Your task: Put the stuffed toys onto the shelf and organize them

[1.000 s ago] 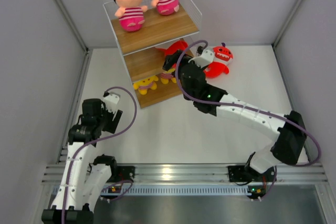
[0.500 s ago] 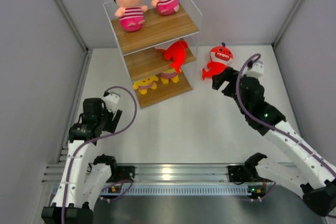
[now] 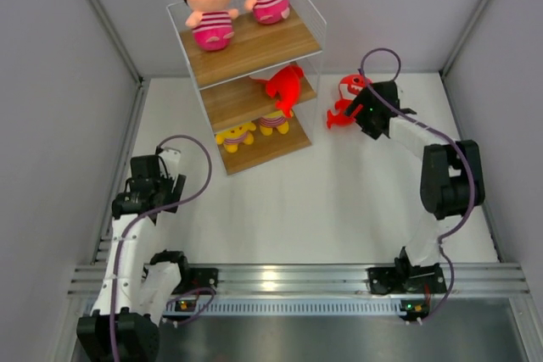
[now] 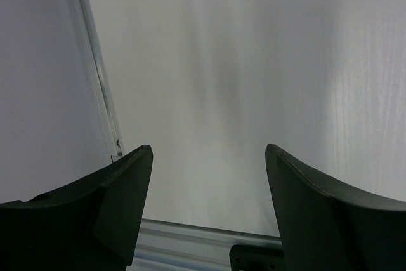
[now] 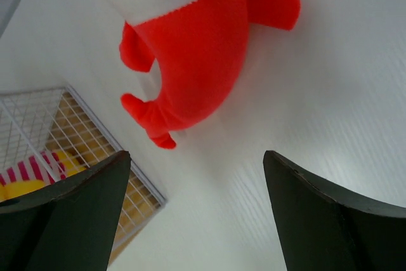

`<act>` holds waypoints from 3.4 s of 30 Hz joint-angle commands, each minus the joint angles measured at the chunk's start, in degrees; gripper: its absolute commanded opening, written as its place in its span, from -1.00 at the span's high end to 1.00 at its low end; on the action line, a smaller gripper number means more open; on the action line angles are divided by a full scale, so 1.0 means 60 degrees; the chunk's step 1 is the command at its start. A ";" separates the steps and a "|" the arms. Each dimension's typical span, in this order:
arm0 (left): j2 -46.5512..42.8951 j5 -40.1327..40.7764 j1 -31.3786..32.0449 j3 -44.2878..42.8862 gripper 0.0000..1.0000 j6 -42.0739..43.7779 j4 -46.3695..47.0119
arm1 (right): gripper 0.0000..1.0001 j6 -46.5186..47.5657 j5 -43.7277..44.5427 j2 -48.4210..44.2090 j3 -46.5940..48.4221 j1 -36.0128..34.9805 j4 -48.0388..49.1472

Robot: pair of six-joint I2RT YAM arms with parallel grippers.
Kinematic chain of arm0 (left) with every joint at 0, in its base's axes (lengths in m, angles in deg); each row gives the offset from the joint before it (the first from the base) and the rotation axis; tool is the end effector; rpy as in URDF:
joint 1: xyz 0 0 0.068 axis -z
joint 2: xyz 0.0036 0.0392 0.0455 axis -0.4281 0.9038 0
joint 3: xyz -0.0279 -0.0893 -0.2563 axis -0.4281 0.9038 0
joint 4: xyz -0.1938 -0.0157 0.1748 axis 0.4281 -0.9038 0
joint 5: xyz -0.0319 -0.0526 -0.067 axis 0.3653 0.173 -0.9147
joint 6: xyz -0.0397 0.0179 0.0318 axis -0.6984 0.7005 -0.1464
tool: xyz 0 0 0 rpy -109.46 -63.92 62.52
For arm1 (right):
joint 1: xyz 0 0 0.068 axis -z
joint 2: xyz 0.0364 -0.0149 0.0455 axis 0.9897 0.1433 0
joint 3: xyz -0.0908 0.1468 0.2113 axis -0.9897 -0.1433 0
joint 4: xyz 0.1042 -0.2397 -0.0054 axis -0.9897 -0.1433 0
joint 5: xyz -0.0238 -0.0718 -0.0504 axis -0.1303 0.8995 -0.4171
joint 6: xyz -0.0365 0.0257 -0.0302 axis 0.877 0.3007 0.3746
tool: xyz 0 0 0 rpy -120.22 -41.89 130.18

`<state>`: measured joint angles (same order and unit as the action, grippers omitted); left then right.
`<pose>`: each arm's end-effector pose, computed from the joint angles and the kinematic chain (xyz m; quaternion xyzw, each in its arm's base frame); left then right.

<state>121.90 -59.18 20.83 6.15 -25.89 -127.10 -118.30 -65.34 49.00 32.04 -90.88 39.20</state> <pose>0.1530 0.0180 0.2531 0.1096 0.9342 0.1505 0.3042 0.3903 0.0624 0.2180 0.2874 0.8712 0.1803 0.3547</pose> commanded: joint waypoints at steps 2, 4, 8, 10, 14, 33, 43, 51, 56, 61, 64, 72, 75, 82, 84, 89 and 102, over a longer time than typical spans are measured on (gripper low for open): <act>0.0071 -0.0571 -0.0332 -0.0169 -0.55 -0.0119 0.0544 | -0.71 -0.1454 0.0853 0.0771 0.1556 -0.0529 0.0104; 0.0115 -0.0601 -0.0346 -0.0213 -0.54 -0.0119 0.0544 | -0.74 -0.1836 0.1075 0.1109 0.2302 -0.0735 -0.0569; 0.0115 -0.0776 -0.0332 -0.0345 -0.54 -0.0119 0.0544 | -0.73 -0.1558 0.1806 0.0175 0.1899 -0.0808 -0.0605; 0.0115 -0.0923 -0.0332 -0.0345 -0.54 -0.0104 0.0544 | -0.68 -0.1399 0.2100 -0.0163 0.1368 -0.0808 -0.0441; 0.0218 -0.1041 -0.0288 -0.0389 -0.54 -0.0045 0.0558 | -0.72 0.0985 0.1458 -0.0034 0.3149 -0.0808 -0.1520; 0.0598 -0.0807 -0.0317 -0.0477 -0.53 -0.0031 0.0529 | -0.73 0.5165 0.0738 0.4713 0.7315 -0.0061 -0.4204; 0.0950 -0.0777 -0.0361 -0.0623 -0.52 -0.0045 0.0529 | 0.73 0.5751 0.1322 0.3311 0.5765 -0.0047 -0.3110; 0.0731 -0.1128 -0.0376 -0.0696 -0.50 0.0013 0.0486 | 1.00 0.5488 0.2129 -0.1770 0.2835 -0.0061 -0.2242; 0.0248 -0.2108 -0.0376 -0.1061 -0.50 0.0335 -0.0171 | 1.00 0.5327 0.2920 -0.5063 0.1473 -0.0718 -0.2738; -0.0396 -0.3909 -0.0361 -0.1896 -0.50 0.0760 -0.1183 | 1.00 0.5341 0.3448 -0.6768 0.1513 -0.2443 -0.3968; -0.0645 -0.4585 -0.0361 -0.2526 -0.50 0.0892 -0.1770 | 1.00 0.5487 0.3010 -0.7063 0.1558 -0.3587 -0.4336; -0.1041 -0.6546 -0.0346 -0.4546 -0.75 0.1478 -0.3673 | 1.00 0.6322 0.2657 -0.5558 0.1630 -0.9359 -0.2991; -0.1115 -0.7747 -0.0346 -0.5631 -0.96 0.1478 -0.4391 | 1.00 0.6162 0.1870 -0.4400 0.2128 -1.0416 -0.2113; -0.1334 -0.8759 -0.0288 -0.6351 -0.96 0.1332 -0.4847 | 1.00 0.5882 0.0080 -0.2656 0.3080 -1.0959 -0.0953; -0.1379 -0.9080 -0.0273 -0.6307 -0.96 0.1317 -0.4876 | 1.00 0.5956 -0.0255 -0.2333 0.3256 -1.1033 -0.0982; -0.1233 -0.9361 -0.0273 -0.6277 -0.96 0.1332 -0.4876 | 1.00 0.6220 -0.0624 -0.2040 0.3609 -1.1179 -0.1041; -0.0427 -0.9610 -0.0273 -0.7727 1.00 0.0292 -0.4539 | -0.51 0.7126 0.0473 -0.3645 0.2119 -1.1223 -0.0851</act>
<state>118.45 -112.66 19.02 -36.95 -20.82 -156.43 -78.54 -64.42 34.70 47.32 -156.37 27.46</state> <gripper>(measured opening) 0.081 0.690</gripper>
